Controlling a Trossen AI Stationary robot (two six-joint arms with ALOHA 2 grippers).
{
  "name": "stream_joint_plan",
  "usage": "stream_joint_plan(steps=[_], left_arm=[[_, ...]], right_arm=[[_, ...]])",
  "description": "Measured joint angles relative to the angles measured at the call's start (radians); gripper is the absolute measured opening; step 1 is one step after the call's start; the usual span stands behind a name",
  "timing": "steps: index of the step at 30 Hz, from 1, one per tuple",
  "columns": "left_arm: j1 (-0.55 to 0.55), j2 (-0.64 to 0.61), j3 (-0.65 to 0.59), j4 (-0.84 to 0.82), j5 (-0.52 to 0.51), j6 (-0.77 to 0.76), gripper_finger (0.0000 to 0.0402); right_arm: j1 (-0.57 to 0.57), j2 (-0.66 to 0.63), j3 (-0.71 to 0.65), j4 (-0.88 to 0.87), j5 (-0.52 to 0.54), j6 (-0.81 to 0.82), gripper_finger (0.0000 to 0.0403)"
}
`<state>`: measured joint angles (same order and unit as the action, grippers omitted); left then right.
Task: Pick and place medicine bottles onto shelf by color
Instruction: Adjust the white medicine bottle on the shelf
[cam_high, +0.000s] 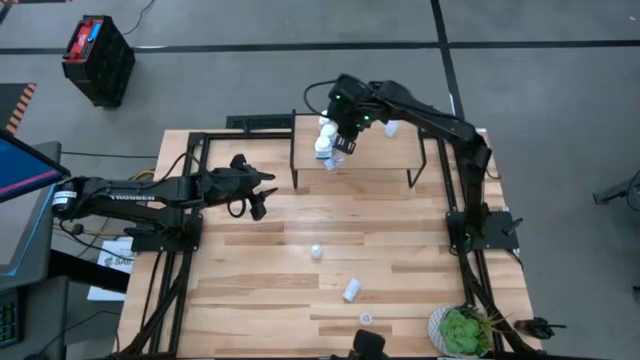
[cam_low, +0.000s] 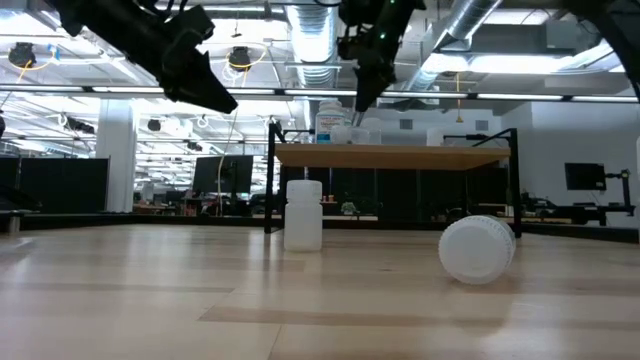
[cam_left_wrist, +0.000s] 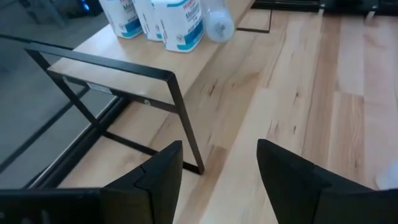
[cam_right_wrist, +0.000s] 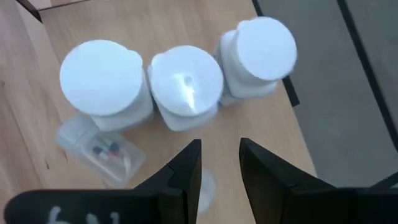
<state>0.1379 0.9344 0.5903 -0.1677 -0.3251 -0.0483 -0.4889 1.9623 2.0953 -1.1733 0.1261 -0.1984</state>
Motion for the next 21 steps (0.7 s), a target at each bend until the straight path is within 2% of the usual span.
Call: stream_joint_plan(steps=[21], left_arm=[[0.000, 0.001, 0.000, 0.002, 0.032, -0.017, 0.0194]], right_arm=[[-0.011, 0.009, 0.008, 0.045, 0.008, -0.039, 0.0131]])
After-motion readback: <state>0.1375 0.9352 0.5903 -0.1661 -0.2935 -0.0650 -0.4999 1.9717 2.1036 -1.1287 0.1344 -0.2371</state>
